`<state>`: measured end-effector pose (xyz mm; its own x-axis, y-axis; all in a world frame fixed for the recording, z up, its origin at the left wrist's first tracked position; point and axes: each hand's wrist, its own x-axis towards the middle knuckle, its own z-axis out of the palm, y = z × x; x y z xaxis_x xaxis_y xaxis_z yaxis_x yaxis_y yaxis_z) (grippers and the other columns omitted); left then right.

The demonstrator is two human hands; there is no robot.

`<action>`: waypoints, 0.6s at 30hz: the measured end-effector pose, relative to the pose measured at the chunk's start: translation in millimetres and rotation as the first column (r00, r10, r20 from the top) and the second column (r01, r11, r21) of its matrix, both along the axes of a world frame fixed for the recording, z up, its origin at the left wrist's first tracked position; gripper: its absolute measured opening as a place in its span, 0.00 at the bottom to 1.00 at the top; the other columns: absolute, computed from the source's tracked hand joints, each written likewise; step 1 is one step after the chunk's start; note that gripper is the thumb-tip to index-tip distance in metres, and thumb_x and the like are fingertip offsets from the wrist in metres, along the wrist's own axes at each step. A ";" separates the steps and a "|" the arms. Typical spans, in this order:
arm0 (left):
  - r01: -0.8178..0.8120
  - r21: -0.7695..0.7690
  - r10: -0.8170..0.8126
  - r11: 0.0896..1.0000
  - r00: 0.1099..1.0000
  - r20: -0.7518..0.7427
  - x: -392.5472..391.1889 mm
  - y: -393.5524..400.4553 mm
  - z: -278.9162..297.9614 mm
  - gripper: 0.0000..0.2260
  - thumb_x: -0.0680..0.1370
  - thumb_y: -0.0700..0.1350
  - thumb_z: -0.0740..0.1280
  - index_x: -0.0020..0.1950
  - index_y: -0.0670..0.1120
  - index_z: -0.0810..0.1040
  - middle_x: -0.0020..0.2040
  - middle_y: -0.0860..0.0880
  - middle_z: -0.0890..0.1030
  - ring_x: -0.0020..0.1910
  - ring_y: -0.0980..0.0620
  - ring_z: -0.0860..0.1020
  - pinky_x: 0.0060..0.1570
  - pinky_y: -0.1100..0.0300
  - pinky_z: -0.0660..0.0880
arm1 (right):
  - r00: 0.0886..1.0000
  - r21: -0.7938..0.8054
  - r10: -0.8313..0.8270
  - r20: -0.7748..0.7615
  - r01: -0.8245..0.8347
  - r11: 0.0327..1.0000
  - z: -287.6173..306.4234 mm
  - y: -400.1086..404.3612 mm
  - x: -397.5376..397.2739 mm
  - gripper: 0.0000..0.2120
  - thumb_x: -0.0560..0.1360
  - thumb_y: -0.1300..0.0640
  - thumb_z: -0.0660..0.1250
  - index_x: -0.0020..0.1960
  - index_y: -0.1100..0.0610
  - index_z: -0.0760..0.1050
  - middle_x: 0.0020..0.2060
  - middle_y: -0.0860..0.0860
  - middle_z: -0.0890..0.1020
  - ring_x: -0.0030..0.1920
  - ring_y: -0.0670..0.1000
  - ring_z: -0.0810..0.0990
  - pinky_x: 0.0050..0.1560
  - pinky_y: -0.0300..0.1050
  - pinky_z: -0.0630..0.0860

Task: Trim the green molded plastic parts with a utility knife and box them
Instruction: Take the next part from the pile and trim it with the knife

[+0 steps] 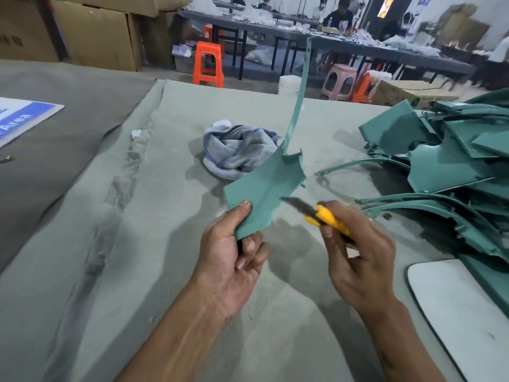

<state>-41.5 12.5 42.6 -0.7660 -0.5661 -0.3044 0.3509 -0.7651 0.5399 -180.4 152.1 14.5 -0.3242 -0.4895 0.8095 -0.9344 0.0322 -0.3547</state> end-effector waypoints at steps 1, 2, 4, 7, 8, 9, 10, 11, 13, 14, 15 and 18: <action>-0.002 -0.019 0.002 1.000 1.000 0.001 -0.3 0.2 -0.1 0.08 0.81 0.42 0.65 0.42 0.44 0.73 0.20 0.50 0.64 0.14 0.57 0.58 0.18 0.65 0.56 | 0.999 0.036 0.024 -0.036 -0.023 0.999 0.4 0.4 -1.2 0.10 0.85 0.54 0.64 0.65 0.50 0.78 0.47 0.43 0.81 0.40 0.45 0.77 0.39 0.45 0.76; -0.004 -0.031 0.004 1.000 1.000 0.003 -0.3 0.6 0.0 0.09 0.80 0.42 0.65 0.41 0.44 0.73 0.20 0.50 0.64 0.14 0.57 0.58 0.18 0.65 0.56 | 0.998 0.063 0.008 -0.064 -0.004 0.998 -0.4 -0.8 -2.4 0.11 0.85 0.54 0.64 0.66 0.51 0.79 0.46 0.46 0.81 0.40 0.47 0.77 0.37 0.48 0.76; -0.013 -0.041 0.014 0.999 1.000 0.012 0.3 1.1 0.3 0.09 0.80 0.42 0.65 0.40 0.44 0.73 0.20 0.50 0.64 0.14 0.57 0.58 0.17 0.65 0.57 | 0.991 0.055 -0.120 -0.065 0.123 0.991 -2.8 -3.7 -2.8 0.14 0.85 0.53 0.63 0.68 0.54 0.79 0.48 0.48 0.82 0.41 0.50 0.79 0.38 0.51 0.77; -0.039 -0.060 0.040 0.997 0.999 0.028 0.4 0.5 -0.2 0.10 0.81 0.41 0.65 0.39 0.45 0.73 0.19 0.50 0.64 0.14 0.57 0.58 0.17 0.65 0.58 | 0.955 -0.054 -0.296 -0.003 0.295 0.954 -2.7 -0.7 -6.9 0.17 0.85 0.55 0.63 0.71 0.58 0.78 0.53 0.53 0.84 0.44 0.54 0.82 0.41 0.49 0.78; -0.051 -0.080 0.054 0.995 0.998 0.038 0.2 0.2 -0.7 0.10 0.81 0.41 0.65 0.40 0.45 0.74 0.19 0.50 0.64 0.15 0.57 0.58 0.17 0.65 0.58 | 0.957 -0.073 -0.288 -0.015 0.286 0.955 -2.1 2.1 -8.4 0.17 0.85 0.55 0.63 0.71 0.59 0.78 0.53 0.53 0.84 0.45 0.54 0.82 0.42 0.48 0.77; -0.065 -0.108 0.071 0.992 0.996 0.049 -0.1 0.2 -1.2 0.09 0.81 0.41 0.65 0.40 0.45 0.74 0.19 0.50 0.64 0.15 0.57 0.58 0.17 0.64 0.59 | 0.970 -0.070 -0.240 -0.035 0.237 0.969 -1.8 4.8 -9.2 0.16 0.85 0.56 0.64 0.70 0.59 0.79 0.53 0.53 0.84 0.45 0.54 0.82 0.42 0.50 0.78; -0.079 -0.144 0.089 0.986 0.994 0.058 -0.4 0.4 -1.7 0.09 0.81 0.41 0.65 0.41 0.44 0.74 0.20 0.50 0.64 0.15 0.57 0.58 0.18 0.64 0.58 | 0.984 -0.044 -0.172 -0.049 0.169 0.985 -1.9 6.7 -9.7 0.15 0.85 0.56 0.64 0.69 0.58 0.79 0.51 0.53 0.84 0.44 0.55 0.82 0.40 0.52 0.78; -0.093 -0.186 0.106 0.978 0.992 0.062 -0.8 0.4 -2.0 0.09 0.81 0.40 0.64 0.41 0.44 0.74 0.20 0.50 0.65 0.15 0.57 0.58 0.18 0.65 0.57 | 0.992 -0.004 -0.113 -0.047 0.113 0.994 -2.0 7.5 -9.9 0.15 0.85 0.55 0.65 0.69 0.57 0.80 0.50 0.52 0.84 0.42 0.55 0.81 0.39 0.54 0.78; -0.120 -0.268 0.142 0.956 0.988 0.065 -0.2 -1.2 -2.3 0.07 0.81 0.38 0.64 0.44 0.44 0.75 0.23 0.50 0.71 0.16 0.57 0.59 0.20 0.65 0.55 | 0.990 0.051 -0.142 -0.018 0.143 0.988 -3.9 5.2 -12.2 0.14 0.85 0.54 0.64 0.67 0.53 0.81 0.47 0.47 0.83 0.39 0.51 0.79 0.37 0.50 0.76; -0.131 -0.294 0.156 0.947 0.986 0.065 0.1 -3.2 -1.9 0.06 0.81 0.37 0.65 0.44 0.43 0.76 0.25 0.51 0.74 0.16 0.58 0.60 0.20 0.65 0.54 | 0.977 0.034 -0.214 0.011 0.213 0.976 -5.2 4.4 -15.0 0.14 0.84 0.54 0.63 0.67 0.53 0.81 0.46 0.45 0.82 0.38 0.48 0.77 0.38 0.45 0.75; -0.141 -0.309 0.168 0.940 0.984 0.062 0.6 -5.9 -1.7 0.06 0.80 0.37 0.65 0.43 0.43 0.76 0.26 0.51 0.75 0.17 0.58 0.60 0.20 0.65 0.54 | 0.956 -0.015 -0.288 0.060 0.290 0.957 -6.2 4.6 -19.3 0.14 0.84 0.55 0.64 0.67 0.53 0.80 0.44 0.44 0.81 0.37 0.46 0.74 0.39 0.38 0.72; -0.169 -0.351 0.199 0.921 0.979 0.052 2.2 -12.6 -1.1 0.08 0.79 0.35 0.66 0.40 0.44 0.77 0.27 0.51 0.74 0.17 0.58 0.60 0.20 0.65 0.54 | 0.942 -0.115 -0.287 0.171 0.308 0.944 -5.4 16.3 -30.3 0.14 0.83 0.58 0.65 0.68 0.53 0.79 0.40 0.44 0.79 0.34 0.49 0.74 0.37 0.37 0.70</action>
<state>-39.3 -0.2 41.5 -0.6183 -0.7759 -0.1256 0.4086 -0.4539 0.7918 -210.7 168.4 9.1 -0.5608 -0.2389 0.7927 -0.8250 0.2415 -0.5109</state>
